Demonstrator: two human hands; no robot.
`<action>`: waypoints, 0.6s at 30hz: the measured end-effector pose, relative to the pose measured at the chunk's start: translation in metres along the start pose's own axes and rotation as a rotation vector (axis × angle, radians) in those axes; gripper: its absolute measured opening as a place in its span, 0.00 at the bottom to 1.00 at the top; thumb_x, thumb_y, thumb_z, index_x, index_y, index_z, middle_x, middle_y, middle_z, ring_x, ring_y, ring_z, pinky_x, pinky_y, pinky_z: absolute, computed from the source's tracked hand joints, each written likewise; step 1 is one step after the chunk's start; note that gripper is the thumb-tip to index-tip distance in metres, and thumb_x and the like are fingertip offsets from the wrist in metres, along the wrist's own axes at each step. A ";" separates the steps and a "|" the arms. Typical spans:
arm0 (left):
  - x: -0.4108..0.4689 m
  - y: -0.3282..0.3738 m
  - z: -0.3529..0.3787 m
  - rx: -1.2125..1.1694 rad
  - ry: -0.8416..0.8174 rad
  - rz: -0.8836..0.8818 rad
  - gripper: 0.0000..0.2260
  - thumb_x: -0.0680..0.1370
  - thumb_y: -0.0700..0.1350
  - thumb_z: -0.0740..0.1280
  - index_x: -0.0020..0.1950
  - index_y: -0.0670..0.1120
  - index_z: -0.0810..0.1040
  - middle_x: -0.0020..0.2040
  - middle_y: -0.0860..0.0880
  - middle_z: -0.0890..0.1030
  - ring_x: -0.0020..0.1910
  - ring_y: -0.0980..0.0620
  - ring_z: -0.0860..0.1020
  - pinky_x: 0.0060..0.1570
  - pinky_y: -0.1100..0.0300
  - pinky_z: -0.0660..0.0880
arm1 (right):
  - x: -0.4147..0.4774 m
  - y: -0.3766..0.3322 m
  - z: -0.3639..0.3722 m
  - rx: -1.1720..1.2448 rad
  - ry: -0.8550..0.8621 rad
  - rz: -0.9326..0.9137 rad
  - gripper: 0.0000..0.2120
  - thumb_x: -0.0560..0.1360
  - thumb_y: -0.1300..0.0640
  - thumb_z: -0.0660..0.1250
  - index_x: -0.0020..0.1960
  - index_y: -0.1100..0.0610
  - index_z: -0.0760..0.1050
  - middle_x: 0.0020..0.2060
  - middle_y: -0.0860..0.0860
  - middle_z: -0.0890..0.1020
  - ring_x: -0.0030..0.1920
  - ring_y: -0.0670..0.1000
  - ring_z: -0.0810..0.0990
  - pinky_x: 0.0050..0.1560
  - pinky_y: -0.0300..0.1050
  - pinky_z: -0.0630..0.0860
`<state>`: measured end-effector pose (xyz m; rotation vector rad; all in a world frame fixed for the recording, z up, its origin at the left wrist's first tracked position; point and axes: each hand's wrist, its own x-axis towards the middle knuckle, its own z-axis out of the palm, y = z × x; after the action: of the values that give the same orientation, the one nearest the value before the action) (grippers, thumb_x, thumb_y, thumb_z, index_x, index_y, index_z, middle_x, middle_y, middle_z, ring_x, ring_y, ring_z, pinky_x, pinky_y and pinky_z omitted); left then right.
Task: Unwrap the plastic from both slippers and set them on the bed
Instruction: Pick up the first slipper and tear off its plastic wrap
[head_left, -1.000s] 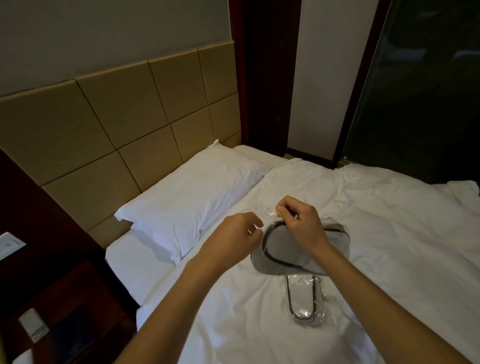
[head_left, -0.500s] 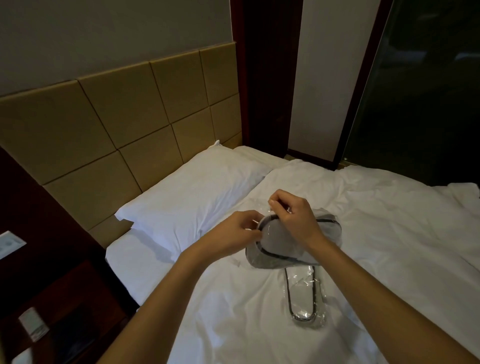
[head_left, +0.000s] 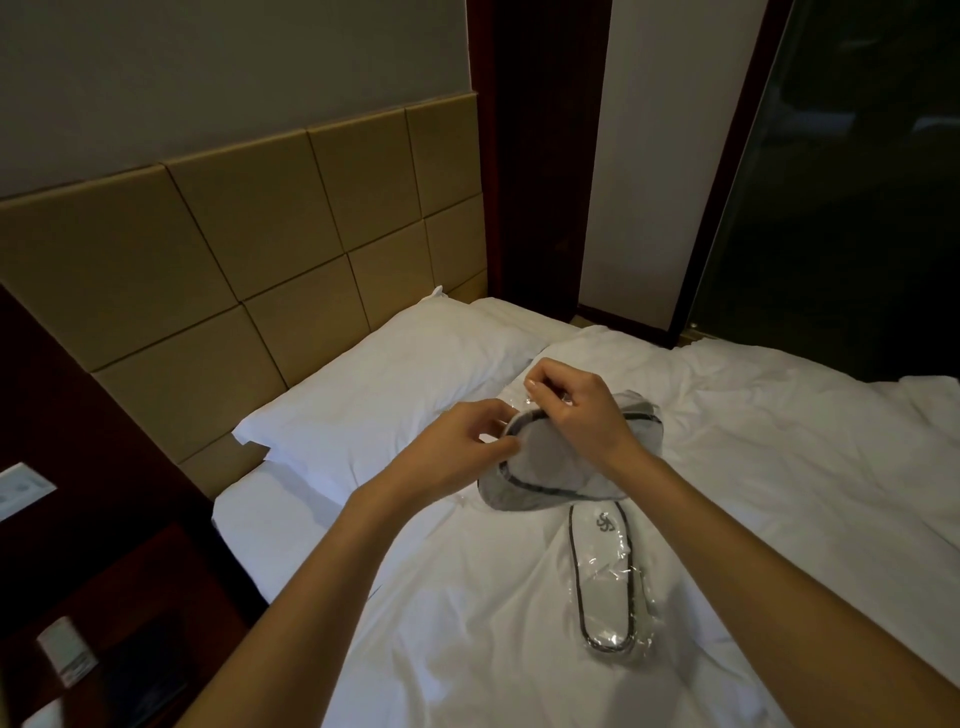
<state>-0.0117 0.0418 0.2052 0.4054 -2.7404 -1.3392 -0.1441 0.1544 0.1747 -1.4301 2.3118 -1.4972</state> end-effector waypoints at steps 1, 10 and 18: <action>0.000 -0.001 0.000 0.011 0.018 0.009 0.06 0.77 0.46 0.65 0.53 0.51 0.78 0.50 0.54 0.80 0.51 0.56 0.78 0.54 0.55 0.78 | 0.000 -0.001 0.001 -0.003 -0.007 0.004 0.13 0.79 0.59 0.63 0.39 0.46 0.68 0.31 0.42 0.73 0.34 0.48 0.73 0.37 0.46 0.72; -0.003 -0.008 0.000 0.116 0.040 0.073 0.06 0.76 0.46 0.62 0.48 0.55 0.76 0.44 0.61 0.79 0.48 0.57 0.79 0.47 0.62 0.77 | -0.001 -0.002 0.005 0.008 -0.048 -0.005 0.08 0.80 0.60 0.62 0.42 0.52 0.70 0.33 0.41 0.72 0.35 0.44 0.72 0.38 0.36 0.69; -0.003 -0.008 -0.011 0.155 0.034 0.118 0.09 0.75 0.51 0.62 0.50 0.52 0.80 0.43 0.63 0.79 0.45 0.58 0.80 0.44 0.67 0.78 | 0.003 -0.007 0.005 0.028 -0.080 -0.022 0.06 0.80 0.59 0.62 0.44 0.53 0.71 0.34 0.45 0.75 0.37 0.48 0.75 0.40 0.40 0.74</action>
<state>-0.0053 0.0299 0.2059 0.2675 -2.8005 -1.0870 -0.1388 0.1485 0.1782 -1.4850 2.2272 -1.4436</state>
